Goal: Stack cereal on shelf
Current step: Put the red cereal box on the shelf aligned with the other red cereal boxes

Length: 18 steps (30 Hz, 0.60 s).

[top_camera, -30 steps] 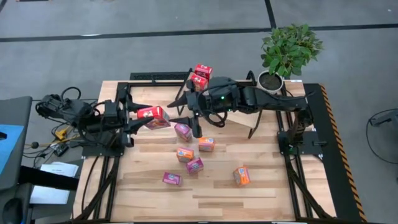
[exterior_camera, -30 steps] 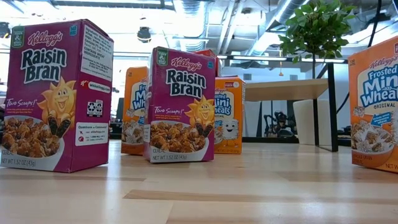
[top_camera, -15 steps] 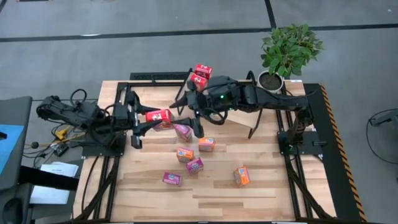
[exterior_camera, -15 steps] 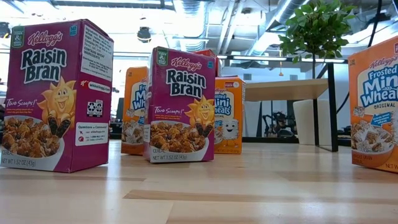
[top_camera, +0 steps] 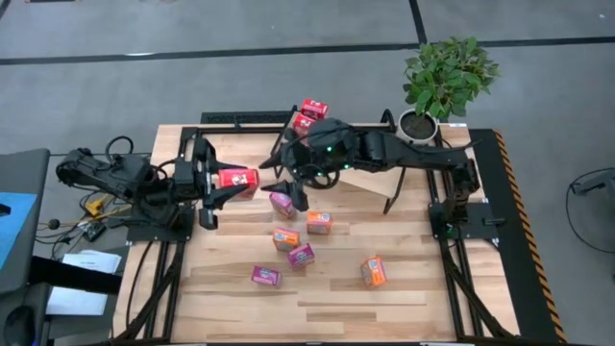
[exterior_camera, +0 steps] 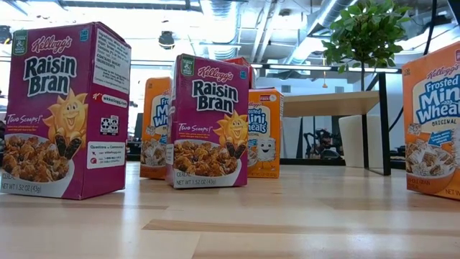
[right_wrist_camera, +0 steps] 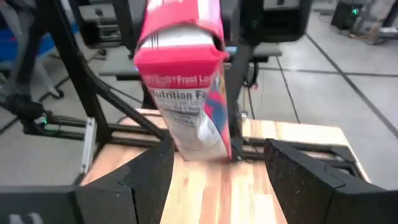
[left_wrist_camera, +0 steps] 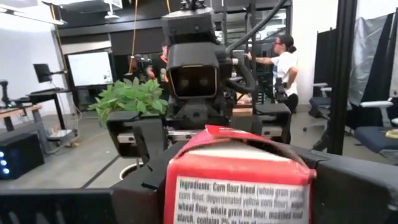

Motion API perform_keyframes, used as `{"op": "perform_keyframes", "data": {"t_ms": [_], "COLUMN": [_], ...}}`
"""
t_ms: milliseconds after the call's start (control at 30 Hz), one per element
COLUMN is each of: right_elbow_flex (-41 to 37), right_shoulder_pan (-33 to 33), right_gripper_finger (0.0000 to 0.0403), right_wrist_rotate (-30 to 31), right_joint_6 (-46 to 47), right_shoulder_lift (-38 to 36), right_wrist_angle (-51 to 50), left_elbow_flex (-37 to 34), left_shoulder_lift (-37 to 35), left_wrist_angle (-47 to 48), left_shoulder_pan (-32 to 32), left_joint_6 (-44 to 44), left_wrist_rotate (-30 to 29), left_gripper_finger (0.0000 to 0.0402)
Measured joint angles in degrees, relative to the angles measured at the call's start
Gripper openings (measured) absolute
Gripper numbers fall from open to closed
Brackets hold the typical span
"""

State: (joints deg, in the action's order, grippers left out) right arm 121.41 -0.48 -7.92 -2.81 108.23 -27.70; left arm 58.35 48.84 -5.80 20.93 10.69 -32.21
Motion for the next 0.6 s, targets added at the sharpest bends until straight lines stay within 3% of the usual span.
{"op": "perform_keyframes", "data": {"t_ms": [600], "right_elbow_flex": [0.1], "right_shoulder_pan": [0.34], "right_gripper_finger": [0.0276], "right_wrist_rotate": [-1.06], "right_joint_6": [-0.25], "right_shoulder_lift": [0.8], "right_wrist_angle": [4.31], "left_elbow_flex": [0.0], "left_shoulder_lift": [-0.02], "left_wrist_angle": [0.7], "left_shoulder_pan": [-3.11], "left_joint_6": [-0.22], "left_wrist_rotate": [1.99], "left_gripper_finger": [0.0169]}}
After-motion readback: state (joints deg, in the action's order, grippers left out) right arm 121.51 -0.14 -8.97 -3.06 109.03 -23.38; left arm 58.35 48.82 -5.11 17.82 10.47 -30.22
